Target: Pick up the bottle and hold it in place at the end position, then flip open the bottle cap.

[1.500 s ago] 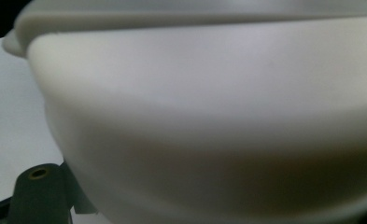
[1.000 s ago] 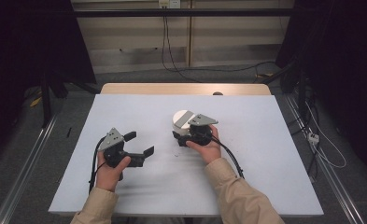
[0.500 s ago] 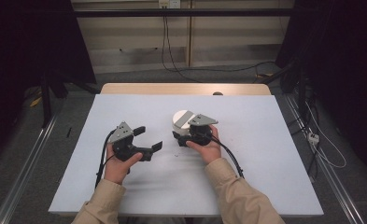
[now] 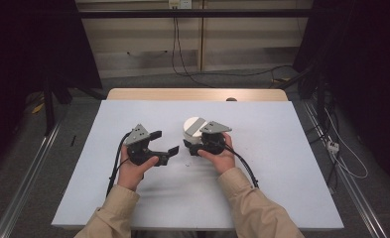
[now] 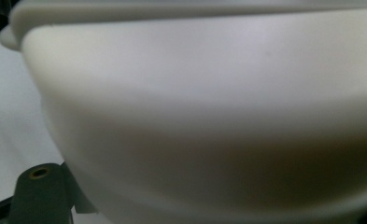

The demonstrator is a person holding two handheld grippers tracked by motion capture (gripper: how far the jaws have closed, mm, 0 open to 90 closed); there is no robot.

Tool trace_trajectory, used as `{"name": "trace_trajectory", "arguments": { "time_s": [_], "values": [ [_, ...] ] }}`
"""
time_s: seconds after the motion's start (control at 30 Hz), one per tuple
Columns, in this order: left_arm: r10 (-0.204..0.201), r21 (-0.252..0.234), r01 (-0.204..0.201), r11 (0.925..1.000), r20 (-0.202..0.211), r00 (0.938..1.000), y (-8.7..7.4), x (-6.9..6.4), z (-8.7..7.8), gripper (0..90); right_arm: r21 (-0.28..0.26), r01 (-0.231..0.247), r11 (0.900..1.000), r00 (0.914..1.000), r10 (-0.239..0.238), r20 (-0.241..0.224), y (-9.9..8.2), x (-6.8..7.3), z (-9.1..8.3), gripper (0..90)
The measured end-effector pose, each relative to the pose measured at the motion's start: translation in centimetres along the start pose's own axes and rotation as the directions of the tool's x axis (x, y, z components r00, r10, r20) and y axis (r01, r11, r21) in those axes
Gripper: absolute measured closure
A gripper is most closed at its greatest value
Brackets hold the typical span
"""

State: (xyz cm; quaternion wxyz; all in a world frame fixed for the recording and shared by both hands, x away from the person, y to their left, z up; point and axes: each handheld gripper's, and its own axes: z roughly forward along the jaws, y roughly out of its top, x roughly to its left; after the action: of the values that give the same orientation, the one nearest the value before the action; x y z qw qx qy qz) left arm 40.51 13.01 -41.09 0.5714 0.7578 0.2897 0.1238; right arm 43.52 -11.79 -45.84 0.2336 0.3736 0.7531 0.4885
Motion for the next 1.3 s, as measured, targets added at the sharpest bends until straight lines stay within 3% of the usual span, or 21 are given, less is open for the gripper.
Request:
{"name": "trace_trajectory", "arguments": {
  "time_s": [0.37, 0.67, 1.07, 1.17, 1.3],
  "values": [
    [0.020, 0.024, -0.020, 0.9995, 0.015, 0.9997, 0.4, -0.3, 1.2, 21.2, 0.000, 0.002, 1.0000, 1.0000, -0.002, -0.004, 0.0, 0.0, 0.0, 18.7],
    [-0.002, 0.047, 0.001, 0.9989, 0.023, 0.9997, 0.4, 0.0, 1.7, 36.4, 0.002, 0.001, 1.0000, 1.0000, -0.001, -0.003, 0.0, 0.0, 0.0, 18.7],
    [0.034, 0.138, -0.040, 0.9896, 0.050, 0.9982, 0.7, -0.5, 2.8, 79.9, 0.001, 0.003, 1.0000, 1.0000, -0.003, -0.005, 0.0, -0.1, 0.1, 18.8],
    [0.026, 0.135, -0.035, 0.9902, 0.068, 0.9973, 0.9, -0.5, 3.0, 89.1, 0.001, 0.003, 1.0000, 1.0000, -0.003, -0.005, 0.0, -0.1, 0.1, 18.8],
    [0.022, 0.143, -0.031, 0.9893, 0.064, 0.9977, 1.3, -0.7, 3.5, 90.0, 0.002, 0.004, 1.0000, 1.0000, -0.004, -0.007, -0.1, -0.1, 0.1, 18.8]
  ]
}}
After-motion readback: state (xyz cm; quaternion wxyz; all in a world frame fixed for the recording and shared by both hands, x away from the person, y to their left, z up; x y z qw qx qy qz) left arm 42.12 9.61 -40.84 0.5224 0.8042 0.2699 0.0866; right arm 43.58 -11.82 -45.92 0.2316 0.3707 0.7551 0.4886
